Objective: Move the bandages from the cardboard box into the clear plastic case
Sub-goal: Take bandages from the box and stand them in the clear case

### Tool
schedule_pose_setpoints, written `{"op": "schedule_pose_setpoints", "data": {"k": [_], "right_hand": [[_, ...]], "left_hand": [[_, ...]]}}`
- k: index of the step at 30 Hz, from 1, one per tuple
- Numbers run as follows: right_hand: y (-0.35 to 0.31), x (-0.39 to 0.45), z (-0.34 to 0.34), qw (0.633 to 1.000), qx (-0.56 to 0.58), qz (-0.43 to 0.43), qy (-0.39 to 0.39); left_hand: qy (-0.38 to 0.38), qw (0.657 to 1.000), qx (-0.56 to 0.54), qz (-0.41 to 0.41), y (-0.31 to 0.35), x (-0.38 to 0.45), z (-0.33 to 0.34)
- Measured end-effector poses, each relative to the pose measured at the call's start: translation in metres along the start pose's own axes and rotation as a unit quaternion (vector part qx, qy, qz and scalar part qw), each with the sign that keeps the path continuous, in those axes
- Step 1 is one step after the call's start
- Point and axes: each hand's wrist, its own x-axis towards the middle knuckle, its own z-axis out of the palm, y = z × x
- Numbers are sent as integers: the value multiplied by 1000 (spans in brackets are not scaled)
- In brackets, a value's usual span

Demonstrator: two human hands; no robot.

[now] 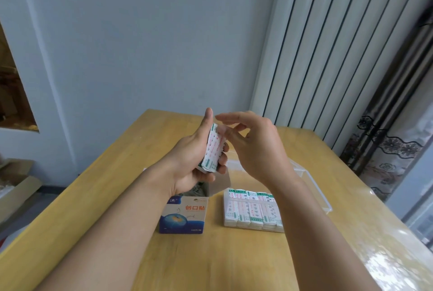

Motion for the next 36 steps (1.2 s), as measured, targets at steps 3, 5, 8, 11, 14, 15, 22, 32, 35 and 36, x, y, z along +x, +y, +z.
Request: {"op": "schedule_pose_setpoints", "data": {"k": [3, 5, 8, 11, 14, 15, 22, 32, 35, 36], "right_hand": [[3, 0, -5, 999, -10, 21, -38], [4, 1, -7, 997, -13, 30, -64], [5, 2, -12, 994, -9, 21, -111], [5, 1, -23, 983, -19, 31, -178], [5, -1, -29, 982, 38, 32, -184], [6, 0, -29, 984, 50, 32, -167], [6, 2, -28, 991, 70, 19, -114], [9, 3, -27, 996, 35, -2, -80], [11, 4, -30, 996, 27, 4, -84], [11, 4, -32, 995, 31, 11, -89]], "left_hand": [[10, 1000, -14, -4, 0, -2, 4], [0, 1000, -14, -8, 0, -2, 6], [-27, 999, 7, -29, -1, -3, 7], [-66, 996, 8, -53, -1, -4, 8], [-76, 994, 26, -70, -1, -6, 10], [-76, 994, 32, -76, -1, -7, 10], [-43, 999, 5, -31, 0, -5, 13], [-87, 995, -50, -21, -4, -4, 18], [-90, 994, -49, -22, -4, -3, 15], [-92, 994, -49, -24, -4, -2, 14]]}}
